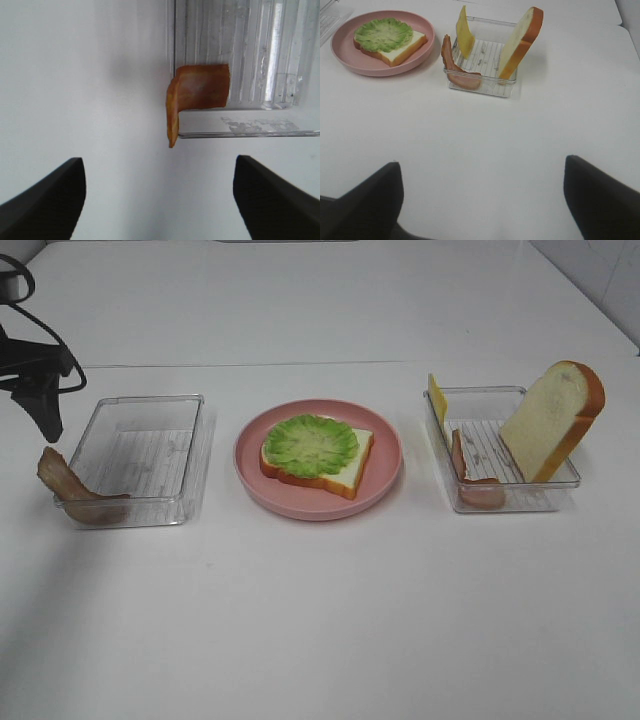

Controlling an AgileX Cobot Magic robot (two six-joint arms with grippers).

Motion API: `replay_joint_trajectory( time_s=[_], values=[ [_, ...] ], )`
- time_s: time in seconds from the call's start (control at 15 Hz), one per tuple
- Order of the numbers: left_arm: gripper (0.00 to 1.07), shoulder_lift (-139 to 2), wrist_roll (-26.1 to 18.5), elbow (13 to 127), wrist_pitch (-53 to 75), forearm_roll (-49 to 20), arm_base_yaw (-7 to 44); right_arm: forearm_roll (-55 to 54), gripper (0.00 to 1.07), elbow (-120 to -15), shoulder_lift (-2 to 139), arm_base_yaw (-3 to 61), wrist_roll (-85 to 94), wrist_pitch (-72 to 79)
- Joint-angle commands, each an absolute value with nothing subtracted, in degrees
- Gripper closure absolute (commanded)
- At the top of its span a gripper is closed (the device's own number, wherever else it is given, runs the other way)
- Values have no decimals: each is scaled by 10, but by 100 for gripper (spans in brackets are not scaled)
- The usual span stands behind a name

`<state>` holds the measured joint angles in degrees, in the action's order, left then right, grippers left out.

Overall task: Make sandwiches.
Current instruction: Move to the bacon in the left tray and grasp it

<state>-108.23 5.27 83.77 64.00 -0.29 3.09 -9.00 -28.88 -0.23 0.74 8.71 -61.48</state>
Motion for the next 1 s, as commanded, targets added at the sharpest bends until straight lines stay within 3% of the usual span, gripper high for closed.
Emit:
replay_joint_trajectory(
  time_s=[0.07,0.47,0.73,1.0],
  values=[
    [32,-1106,58,833,639,-14,32,-90,31,-289,-14,4,91,-610],
    [32,-1146,58,833,633,-32,36,-90,31,-289,-14,4,91,-610],
    [46,-1158,58,833,619,-37,36,-90,31,-289,-14,4,91,-610],
    [52,-1165,54,833,618,-42,36,-90,31,-289,-14,4,91,-610]
  ],
)
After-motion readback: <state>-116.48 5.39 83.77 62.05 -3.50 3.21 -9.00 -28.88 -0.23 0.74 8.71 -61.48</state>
